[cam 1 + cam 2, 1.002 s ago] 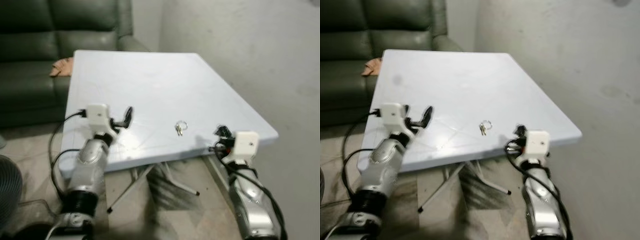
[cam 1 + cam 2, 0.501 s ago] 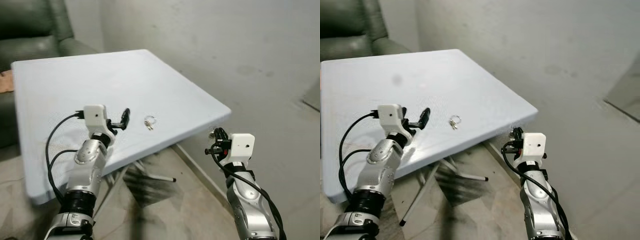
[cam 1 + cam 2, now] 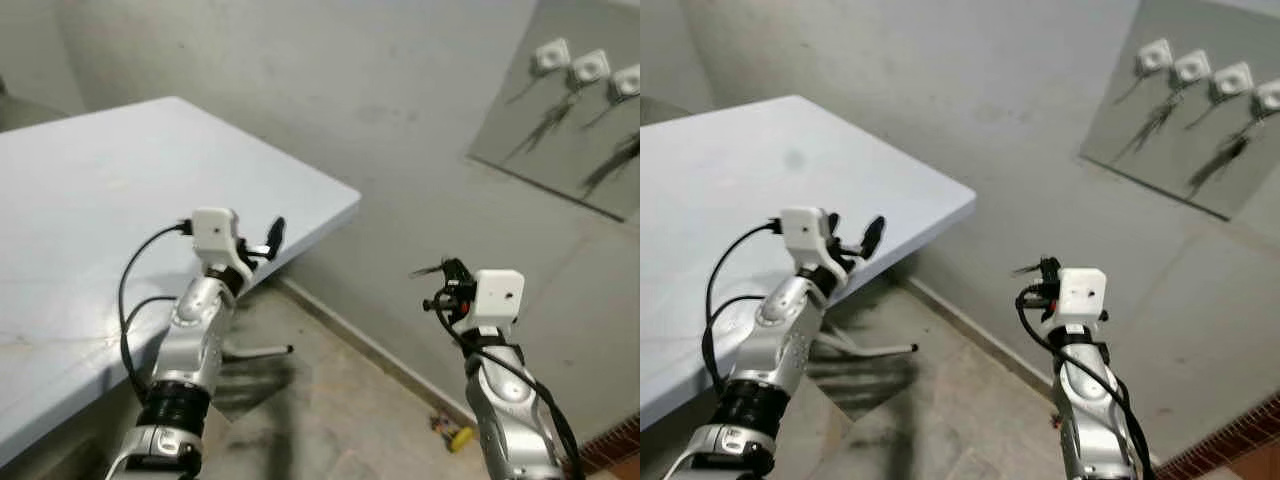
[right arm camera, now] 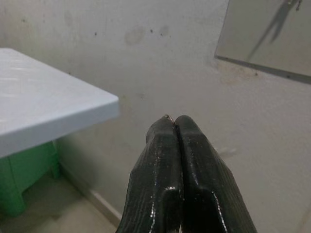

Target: Hang keys on a hook

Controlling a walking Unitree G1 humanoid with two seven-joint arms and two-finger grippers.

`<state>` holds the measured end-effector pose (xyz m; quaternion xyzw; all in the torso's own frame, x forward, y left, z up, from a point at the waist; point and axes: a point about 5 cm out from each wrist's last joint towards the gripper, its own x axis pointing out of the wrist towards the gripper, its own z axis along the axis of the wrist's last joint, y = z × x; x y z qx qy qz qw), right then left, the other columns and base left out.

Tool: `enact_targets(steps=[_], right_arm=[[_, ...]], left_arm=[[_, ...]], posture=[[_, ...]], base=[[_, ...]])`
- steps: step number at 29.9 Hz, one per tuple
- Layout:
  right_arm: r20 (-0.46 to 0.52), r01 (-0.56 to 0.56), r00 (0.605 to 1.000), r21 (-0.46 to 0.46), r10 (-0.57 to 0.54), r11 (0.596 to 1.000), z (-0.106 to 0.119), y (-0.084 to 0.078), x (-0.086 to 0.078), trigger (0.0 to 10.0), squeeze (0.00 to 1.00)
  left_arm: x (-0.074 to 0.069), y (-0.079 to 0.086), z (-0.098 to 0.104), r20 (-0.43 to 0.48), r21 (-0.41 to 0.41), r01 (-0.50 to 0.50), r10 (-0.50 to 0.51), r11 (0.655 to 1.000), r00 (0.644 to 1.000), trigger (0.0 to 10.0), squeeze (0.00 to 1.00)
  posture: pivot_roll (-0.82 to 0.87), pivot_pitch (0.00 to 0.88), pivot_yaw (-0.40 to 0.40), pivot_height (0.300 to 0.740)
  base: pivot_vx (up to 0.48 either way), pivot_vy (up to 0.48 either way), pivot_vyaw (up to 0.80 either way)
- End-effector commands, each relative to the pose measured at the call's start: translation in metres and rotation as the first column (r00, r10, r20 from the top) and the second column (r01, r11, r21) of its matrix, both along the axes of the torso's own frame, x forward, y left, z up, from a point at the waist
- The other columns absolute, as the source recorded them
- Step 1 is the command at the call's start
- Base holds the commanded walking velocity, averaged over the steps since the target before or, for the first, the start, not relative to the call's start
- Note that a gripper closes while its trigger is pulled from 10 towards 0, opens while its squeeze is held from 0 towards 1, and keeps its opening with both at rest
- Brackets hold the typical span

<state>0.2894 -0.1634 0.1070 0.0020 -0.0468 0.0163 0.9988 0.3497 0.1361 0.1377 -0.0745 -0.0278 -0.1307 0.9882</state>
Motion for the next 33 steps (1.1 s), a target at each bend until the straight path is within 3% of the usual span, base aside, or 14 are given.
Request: enact_targets(steps=[1, 6, 17, 33], right_arm=[[0.017, 0.014, 1.0, -0.008, -0.014, 1.0, 0.0047, -0.0028, 0.0008, 10.0, 0.0], [0.022, 0.022, 1.0, -0.005, -0.021, 1.0, 0.0049, -0.0038, 0.0001, 10.0, 0.0], [0.043, 0.005, 0.999, -0.002, -0.004, 1.0, 0.0078, -0.0006, -0.001, 10.0, 0.0], [0.048, 0.013, 0.999, -0.003, -0.013, 1.0, 0.0082, -0.0011, -0.0015, 10.0, 0.0]], left_arm=[[-0.0004, -0.0008, 0.0045, 0.015, 0.028, 0.017, -0.017, 0.999, 1.0, 10.0, 0.0], [-0.0009, -0.0008, 0.0033, -0.001, 0.029, 0.024, -0.024, 0.999, 1.0, 10.0, 0.0], [-0.0017, 0.0002, 0.0033, -0.008, 0.041, 0.034, -0.034, 0.999, 0.999, 10.0, 0.0], [-0.0013, 0.0004, 0.0043, -0.013, 0.04, 0.039, -0.039, 0.998, 0.999, 10.0, 0.0]], posture=[[-0.07, 0.0, -0.063, 0.74], [-0.07, 0.0, -0.064, 0.74], [-0.06, 0.0, -0.065, 0.74], [-0.07, 0.0, -0.06, 0.74]], base=[[0.0, 0.0, -0.77], [0.0, 0.0, -0.7], [0.0, 0.0, 0.0], [0.345, 0.0, 0.0]])
